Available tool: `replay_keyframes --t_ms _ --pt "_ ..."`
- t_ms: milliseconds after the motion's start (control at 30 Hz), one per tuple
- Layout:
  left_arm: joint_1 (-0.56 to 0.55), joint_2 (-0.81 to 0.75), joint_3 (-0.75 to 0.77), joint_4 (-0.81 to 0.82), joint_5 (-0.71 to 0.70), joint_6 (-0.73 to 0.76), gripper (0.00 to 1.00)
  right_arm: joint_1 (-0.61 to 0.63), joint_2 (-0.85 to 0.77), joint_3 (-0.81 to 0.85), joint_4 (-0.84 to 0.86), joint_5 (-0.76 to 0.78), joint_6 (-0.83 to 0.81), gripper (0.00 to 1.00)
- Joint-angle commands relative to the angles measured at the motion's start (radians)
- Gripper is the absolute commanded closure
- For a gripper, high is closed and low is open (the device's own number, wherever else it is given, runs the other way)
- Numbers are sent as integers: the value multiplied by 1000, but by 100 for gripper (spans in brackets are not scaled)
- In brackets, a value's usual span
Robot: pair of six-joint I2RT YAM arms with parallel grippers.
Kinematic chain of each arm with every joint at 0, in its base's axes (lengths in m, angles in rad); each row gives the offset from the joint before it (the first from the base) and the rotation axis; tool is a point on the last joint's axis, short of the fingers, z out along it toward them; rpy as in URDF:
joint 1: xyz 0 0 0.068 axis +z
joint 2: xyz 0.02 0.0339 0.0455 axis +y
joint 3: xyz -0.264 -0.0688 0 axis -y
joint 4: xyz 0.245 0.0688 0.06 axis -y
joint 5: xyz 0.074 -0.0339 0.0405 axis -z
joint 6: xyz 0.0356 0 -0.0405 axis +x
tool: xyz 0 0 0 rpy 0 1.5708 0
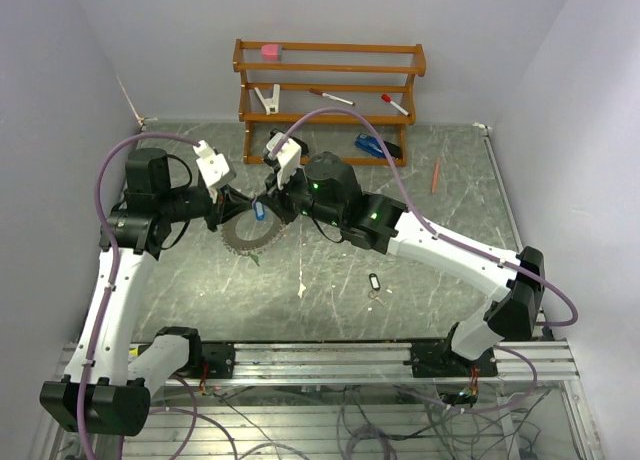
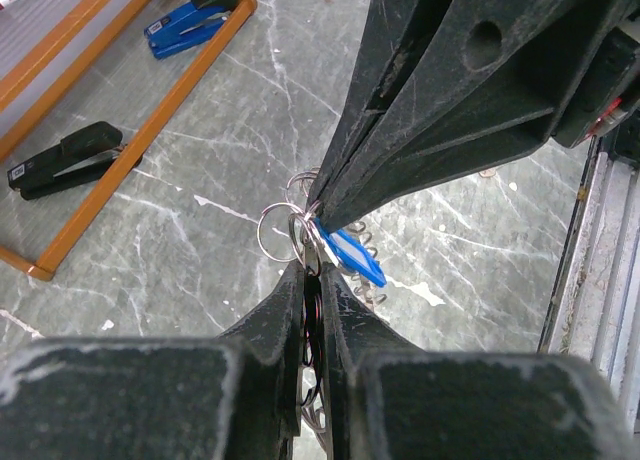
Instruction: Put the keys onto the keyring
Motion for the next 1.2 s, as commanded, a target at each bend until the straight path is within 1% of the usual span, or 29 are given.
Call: replay_keyframes --t_ms 0,200,400,600,700,867,1033,1167 --pt "-12 -19 48 -28 84 52 93 -1 -26 -1 15 16 7 100" --pt "-14 -25 84 -111 118 185 93 -3 -39 1 -11 4 16 100" --pt "-14 -55 69 -98 141 242 93 -16 -38 19 -61 -67 42 100" --pt "-15 -80 58 -31 161 229 93 -54 -32 35 -90 -211 110 100" --pt "-16 -86 57 9 153 215 93 -67 -31 38 -100 -234 136 100" --pt "-17 -85 57 25 169 219 93 -97 -40 38 -96 -268 186 100" --pt "-17 -102 36 72 187 213 93 -137 -8 78 -140 -339 253 100" --pt "-18 -99 32 90 188 205 93 -153 22 102 -174 -396 273 100"
